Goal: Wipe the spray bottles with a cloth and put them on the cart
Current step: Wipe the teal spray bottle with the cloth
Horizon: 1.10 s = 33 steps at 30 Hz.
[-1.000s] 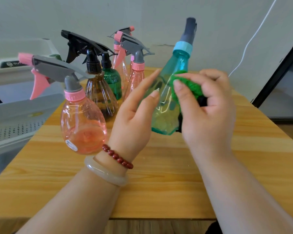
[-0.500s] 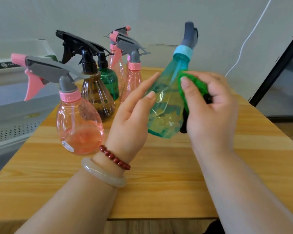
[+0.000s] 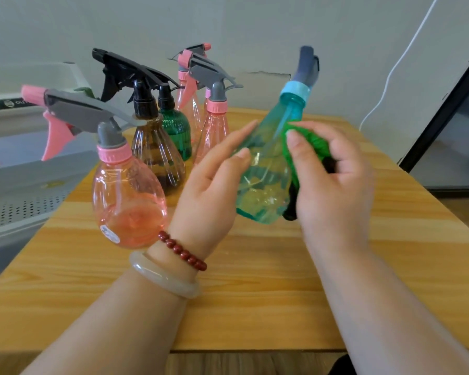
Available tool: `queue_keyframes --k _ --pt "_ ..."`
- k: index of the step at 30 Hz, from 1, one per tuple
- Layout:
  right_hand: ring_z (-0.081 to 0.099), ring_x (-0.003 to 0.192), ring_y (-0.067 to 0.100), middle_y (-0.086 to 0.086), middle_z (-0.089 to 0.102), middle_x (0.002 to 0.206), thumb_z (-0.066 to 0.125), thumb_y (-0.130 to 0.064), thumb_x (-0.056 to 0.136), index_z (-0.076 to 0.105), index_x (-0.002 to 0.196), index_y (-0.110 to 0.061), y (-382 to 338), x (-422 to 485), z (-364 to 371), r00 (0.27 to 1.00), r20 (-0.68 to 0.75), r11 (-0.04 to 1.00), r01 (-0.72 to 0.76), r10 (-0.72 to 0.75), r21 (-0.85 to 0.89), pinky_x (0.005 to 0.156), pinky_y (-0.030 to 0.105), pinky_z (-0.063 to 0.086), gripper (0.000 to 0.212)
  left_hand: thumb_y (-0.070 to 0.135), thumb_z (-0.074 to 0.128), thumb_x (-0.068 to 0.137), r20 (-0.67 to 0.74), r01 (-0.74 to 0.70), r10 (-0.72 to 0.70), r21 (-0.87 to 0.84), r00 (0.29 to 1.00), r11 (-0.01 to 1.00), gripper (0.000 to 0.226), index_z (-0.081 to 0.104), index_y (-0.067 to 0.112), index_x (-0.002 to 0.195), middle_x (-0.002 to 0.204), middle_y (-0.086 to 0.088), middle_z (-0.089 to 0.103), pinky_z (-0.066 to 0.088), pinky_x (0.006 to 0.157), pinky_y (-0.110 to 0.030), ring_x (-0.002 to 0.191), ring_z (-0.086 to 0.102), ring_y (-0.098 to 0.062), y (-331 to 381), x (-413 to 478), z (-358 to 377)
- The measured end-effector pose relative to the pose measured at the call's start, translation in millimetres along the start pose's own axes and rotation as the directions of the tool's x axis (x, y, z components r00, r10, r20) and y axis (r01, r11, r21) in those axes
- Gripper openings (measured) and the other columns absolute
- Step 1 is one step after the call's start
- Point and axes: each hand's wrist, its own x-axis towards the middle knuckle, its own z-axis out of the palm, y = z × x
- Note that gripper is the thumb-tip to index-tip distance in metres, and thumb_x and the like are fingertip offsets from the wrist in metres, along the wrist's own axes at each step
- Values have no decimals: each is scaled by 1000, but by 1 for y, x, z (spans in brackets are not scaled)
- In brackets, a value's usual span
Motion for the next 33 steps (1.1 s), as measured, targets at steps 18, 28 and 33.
queue_keyframes --k 18,28,33 --pt "67 95 28 3 70 98 63 -27 89 69 92 -38 -8 -11 9 949 129 894 -315 288 320 83 54 57 12 36 42 96 -85 34 -41 -88 996 996 42 53 37 137 142 10 54 41 109 -55 135 49 -18 -5 2 1" --pt "71 89 21 0 74 94 66 -19 91 73 95 -27 -4 -9 6 915 61 864 -396 398 311 77 39 57 12 34 47 100 -8 -44 45 156 999 987 49 39 29 148 134 30 48 35 101 -3 124 43 21 -3 -2 9" --pt "64 112 9 -5 69 119 64 -19 93 67 102 -24 -6 -15 2 989 134 991 -76 61 110 93 29 50 11 29 46 95 -42 -51 51 -18 998 999 54 40 25 148 137 20 53 44 101 -16 124 51 9 3 2 9"
